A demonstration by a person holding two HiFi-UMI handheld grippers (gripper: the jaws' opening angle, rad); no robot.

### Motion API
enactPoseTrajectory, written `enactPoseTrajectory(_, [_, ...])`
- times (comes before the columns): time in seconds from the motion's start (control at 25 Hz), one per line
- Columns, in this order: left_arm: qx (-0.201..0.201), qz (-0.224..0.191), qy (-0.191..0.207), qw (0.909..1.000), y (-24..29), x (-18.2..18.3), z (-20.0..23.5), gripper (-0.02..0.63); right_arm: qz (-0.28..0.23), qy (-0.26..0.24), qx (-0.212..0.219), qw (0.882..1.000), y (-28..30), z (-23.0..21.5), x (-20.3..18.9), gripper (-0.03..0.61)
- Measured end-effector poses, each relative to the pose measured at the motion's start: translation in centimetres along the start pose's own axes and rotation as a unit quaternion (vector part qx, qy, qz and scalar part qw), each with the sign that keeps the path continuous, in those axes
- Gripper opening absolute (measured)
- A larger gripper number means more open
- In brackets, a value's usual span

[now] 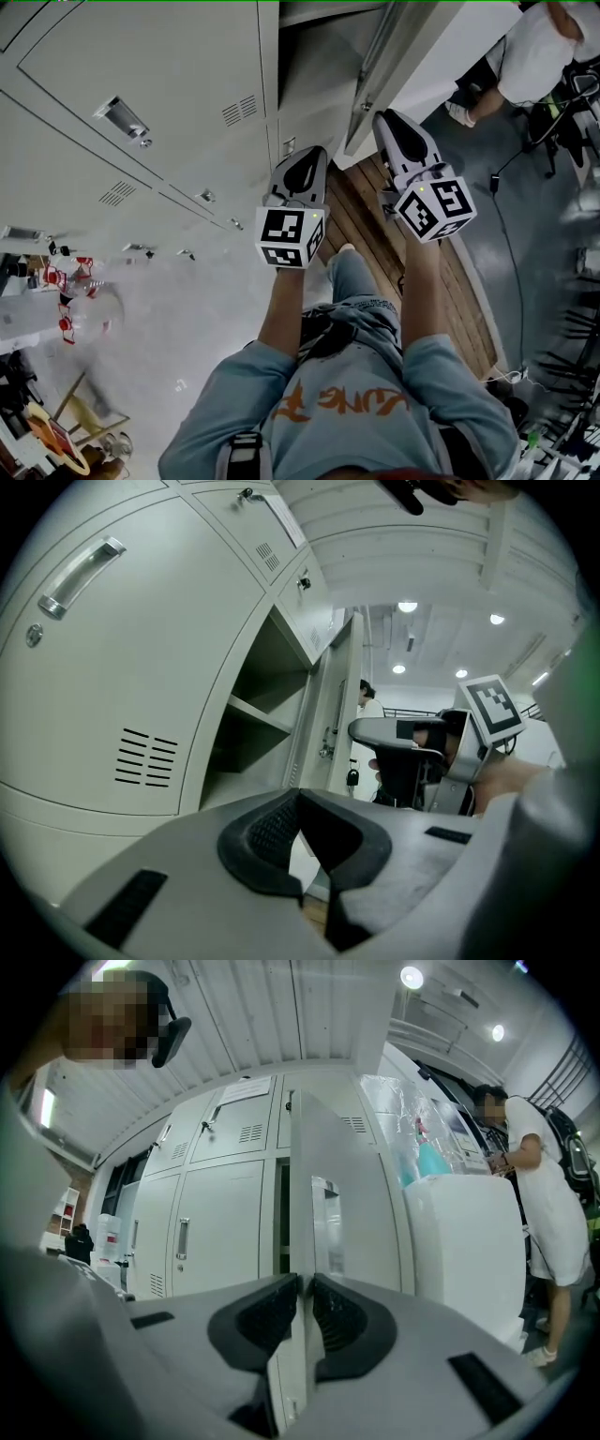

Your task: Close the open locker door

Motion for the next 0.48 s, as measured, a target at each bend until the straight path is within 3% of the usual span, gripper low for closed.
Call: enactPoseTrajectory(0.48, [0.068,-0.011,-0.001,0.9976,-4.2,1.2,3.8,0.018,0.004,-0.002,-0.013,1.000,4.4,3.9,-0.1,0.054])
Point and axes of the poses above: the fingertips, and each gripper's own axes: y forward along the fingers, z to its left, x out of its top, the point moved 10 cm from there along -y, backward along the fingers, and after that the axes turned 6 degrees about -x, right-handed, at the moved point
